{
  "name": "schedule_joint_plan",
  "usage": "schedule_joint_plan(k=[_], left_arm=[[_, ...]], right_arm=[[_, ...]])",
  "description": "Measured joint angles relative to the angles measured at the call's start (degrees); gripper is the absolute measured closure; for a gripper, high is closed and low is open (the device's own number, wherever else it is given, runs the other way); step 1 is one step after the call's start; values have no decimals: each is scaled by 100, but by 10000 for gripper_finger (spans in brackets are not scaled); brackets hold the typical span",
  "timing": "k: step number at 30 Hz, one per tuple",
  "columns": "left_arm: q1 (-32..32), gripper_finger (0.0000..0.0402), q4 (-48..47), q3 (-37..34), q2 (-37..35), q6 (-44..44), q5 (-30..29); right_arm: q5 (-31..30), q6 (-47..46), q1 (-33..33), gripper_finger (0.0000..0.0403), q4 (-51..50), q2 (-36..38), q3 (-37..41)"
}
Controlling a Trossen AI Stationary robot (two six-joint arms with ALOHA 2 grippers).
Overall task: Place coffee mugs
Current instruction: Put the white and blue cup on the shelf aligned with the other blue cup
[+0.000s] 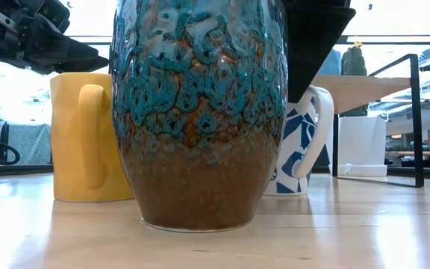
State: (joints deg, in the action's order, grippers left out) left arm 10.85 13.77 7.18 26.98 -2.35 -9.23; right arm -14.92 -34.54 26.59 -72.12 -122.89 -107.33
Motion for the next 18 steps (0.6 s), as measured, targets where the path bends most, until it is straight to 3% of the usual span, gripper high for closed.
schedule_joint_plan(k=[12,18], left_arm=[[0,260,-1,0,0,-5,2],[0,260,1,0,0,-48,2]], right_arm=[[418,-211,2,373,-36,6,-2],[807,-467,83,380,-228,20,-13]])
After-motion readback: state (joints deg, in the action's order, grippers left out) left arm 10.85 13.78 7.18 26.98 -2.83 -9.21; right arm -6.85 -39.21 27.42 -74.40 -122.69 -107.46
